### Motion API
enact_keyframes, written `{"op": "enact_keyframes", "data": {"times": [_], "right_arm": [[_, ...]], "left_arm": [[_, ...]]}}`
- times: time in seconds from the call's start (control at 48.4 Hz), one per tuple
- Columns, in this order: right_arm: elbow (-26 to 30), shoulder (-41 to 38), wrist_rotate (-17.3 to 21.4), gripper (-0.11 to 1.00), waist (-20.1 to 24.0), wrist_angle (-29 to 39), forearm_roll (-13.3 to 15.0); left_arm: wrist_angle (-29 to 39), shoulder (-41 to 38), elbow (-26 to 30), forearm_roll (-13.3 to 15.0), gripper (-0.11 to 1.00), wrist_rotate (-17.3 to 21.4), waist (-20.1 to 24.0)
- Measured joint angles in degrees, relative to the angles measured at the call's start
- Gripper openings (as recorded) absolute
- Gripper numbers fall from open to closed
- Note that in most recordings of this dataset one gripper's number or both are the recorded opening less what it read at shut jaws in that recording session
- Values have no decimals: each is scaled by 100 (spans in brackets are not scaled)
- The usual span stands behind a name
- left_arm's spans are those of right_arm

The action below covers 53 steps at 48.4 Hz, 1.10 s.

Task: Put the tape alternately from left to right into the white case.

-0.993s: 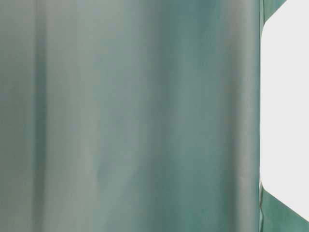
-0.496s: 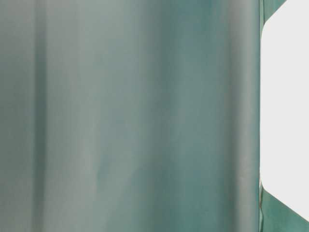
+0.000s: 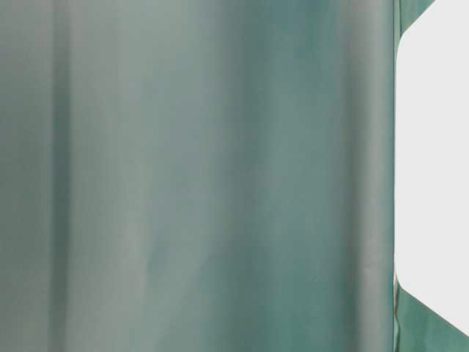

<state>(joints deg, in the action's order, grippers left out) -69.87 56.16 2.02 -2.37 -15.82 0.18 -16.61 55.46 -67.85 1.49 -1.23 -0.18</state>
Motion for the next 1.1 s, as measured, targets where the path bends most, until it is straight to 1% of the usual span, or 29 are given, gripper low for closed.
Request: {"op": "enact_keyframes", "data": {"times": [0.041,0.103,0.124,0.145,0.207,0.29,0.414,0.455,0.517,0.62,0.703,0.807,1.096], "right_arm": [[9,9,0,60,0,0,0],[0,9,0,77,-9,0,0],[9,9,0,82,-9,9,9],[9,0,0,83,0,18,9],[0,0,0,82,0,158,0],[0,-26,18,82,-9,475,0],[-9,-176,105,82,0,1107,0],[-9,-264,211,82,-9,1345,0],[0,-396,396,82,0,1652,0],[-9,-580,659,82,-9,2074,0],[-9,-650,773,82,-9,2320,9],[-9,-659,782,82,-9,2487,26],[-9,-650,782,82,-9,2505,62]], "left_arm": [[0,-9,0,-9,92,0,-9],[26,-9,0,0,94,9,-26],[53,0,0,-9,93,9,-26],[97,-9,0,0,93,9,-18],[334,-9,0,0,93,9,-26],[817,-26,0,9,93,-44,-26],[1564,-97,0,9,93,-255,-26],[1775,-132,0,9,93,-369,-26],[2030,-185,0,18,93,-422,-26],[2452,-316,0,9,91,-431,-26],[2751,-422,18,18,91,-439,-26],[2918,-519,88,9,91,-439,-26],[2944,-536,149,9,91,-439,-26]]}}
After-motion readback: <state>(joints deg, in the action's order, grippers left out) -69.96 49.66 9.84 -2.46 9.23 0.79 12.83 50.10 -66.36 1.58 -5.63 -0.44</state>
